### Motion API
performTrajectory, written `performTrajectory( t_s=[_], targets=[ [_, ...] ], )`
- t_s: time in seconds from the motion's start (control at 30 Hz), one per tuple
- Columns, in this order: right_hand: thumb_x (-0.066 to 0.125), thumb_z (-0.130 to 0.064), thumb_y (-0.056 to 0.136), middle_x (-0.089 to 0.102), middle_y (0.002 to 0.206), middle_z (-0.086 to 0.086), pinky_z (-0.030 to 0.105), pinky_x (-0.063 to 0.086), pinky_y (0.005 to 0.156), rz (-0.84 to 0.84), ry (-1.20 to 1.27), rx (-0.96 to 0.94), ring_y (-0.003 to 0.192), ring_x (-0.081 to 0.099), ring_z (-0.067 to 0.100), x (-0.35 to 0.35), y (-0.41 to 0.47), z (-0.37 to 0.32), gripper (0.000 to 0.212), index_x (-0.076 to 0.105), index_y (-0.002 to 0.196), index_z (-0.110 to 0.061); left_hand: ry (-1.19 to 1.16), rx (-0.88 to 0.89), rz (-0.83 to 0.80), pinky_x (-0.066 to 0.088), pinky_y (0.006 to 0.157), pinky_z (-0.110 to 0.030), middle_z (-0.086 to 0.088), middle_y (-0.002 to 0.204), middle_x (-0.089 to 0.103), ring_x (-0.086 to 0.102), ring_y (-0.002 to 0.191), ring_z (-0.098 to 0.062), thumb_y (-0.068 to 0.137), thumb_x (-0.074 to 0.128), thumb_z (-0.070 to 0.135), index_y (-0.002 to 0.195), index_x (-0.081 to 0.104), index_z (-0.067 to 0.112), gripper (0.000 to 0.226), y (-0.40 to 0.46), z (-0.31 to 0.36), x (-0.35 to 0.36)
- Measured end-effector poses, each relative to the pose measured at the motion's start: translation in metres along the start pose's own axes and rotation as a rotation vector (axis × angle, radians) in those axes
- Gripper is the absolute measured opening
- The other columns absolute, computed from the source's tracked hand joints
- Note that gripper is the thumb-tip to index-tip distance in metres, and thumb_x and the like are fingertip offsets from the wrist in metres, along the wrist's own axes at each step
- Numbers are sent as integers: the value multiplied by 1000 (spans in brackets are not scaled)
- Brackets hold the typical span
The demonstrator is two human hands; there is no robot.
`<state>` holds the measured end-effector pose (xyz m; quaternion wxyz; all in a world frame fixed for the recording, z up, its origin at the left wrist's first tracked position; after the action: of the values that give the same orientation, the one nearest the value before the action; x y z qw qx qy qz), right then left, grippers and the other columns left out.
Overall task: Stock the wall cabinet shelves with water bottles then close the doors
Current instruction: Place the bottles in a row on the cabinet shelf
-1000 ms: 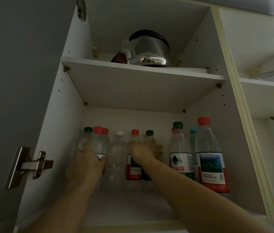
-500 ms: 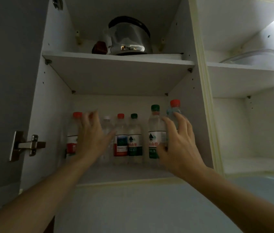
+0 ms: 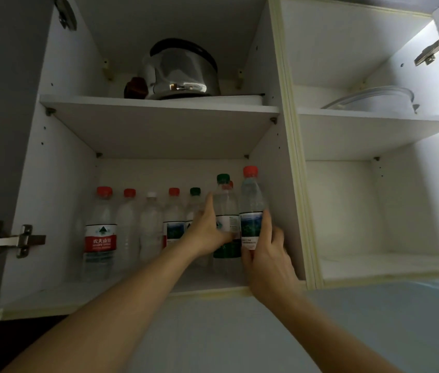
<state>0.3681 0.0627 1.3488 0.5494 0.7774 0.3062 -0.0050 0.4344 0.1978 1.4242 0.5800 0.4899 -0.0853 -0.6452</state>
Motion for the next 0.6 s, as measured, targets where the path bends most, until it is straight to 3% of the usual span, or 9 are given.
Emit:
performTrajectory(
  t_s=[0.07,0.1,0.17,0.2,0.23,0.37,0.43,0.53,0.6],
  targets=[
    [53,-36,102,36,140,6,40,54,83,23,20,6,113,57,26,1,-2,2,84,-7,159,-27,-13,-79,-23,50,106,-43,-1,142,54,57,126,-22,81,85,25,160,-1,26,117,-1,-4,6],
    [54,-36,102,37,140,6,40,54,84,29,27,11,114,57,27,1,-1,2,82,-4,160,-27,-14,-126,-50,55,98,-39,2,135,60,61,119,-20,82,85,24,157,9,24,106,-2,-7,9],
    [55,-37,101,41,139,7,41,53,87,31,41,30,116,56,27,1,-1,3,80,1,160,-25,16,-165,-137,59,65,-21,23,101,70,65,92,-5,84,83,21,126,41,29,61,-3,-12,14],
    [56,-38,101,43,138,8,41,52,88,32,51,40,116,57,28,1,0,3,80,3,160,-25,10,-156,-171,53,53,-13,29,84,69,63,80,2,85,82,19,110,45,32,47,-3,-13,15],
    [57,-38,100,46,137,9,41,52,89,34,60,53,116,57,28,1,0,4,80,6,160,-24,7,-161,-182,49,48,-11,28,78,68,62,74,5,85,82,19,105,44,32,45,-4,-14,14],
    [63,-41,97,52,135,9,41,52,92,13,95,95,117,59,29,-2,3,7,77,18,157,-25,-32,-254,-164,57,65,-26,13,106,61,60,92,-4,81,85,30,141,34,26,79,-12,-14,-1],
    [63,-44,96,55,133,8,44,53,93,-18,119,63,116,60,29,-2,2,5,75,21,156,-27,-11,-265,-150,60,74,-34,6,119,62,61,102,-12,81,84,31,145,31,23,84,-18,-19,-11],
    [63,-46,95,58,134,4,46,56,94,-94,144,10,115,62,26,4,4,-5,75,21,155,-30,2,-248,-92,59,82,-35,6,122,61,62,105,-12,85,81,25,149,30,21,82,-32,-31,-32],
    [65,-43,95,60,134,2,43,57,94,-173,190,1,114,64,22,13,7,-16,71,25,153,-30,3,-254,-58,57,94,-45,0,133,59,60,119,-20,85,80,21,150,30,20,82,-41,-41,-49]
  ],
)
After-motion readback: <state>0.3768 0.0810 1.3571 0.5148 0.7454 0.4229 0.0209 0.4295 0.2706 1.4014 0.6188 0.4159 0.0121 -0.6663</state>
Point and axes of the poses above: each hand's wrist, its own y-axis towards the middle knuckle, its own x-axis out of the palm, z = x × y, the point moved 2 cm from there along y, towards the middle knuckle
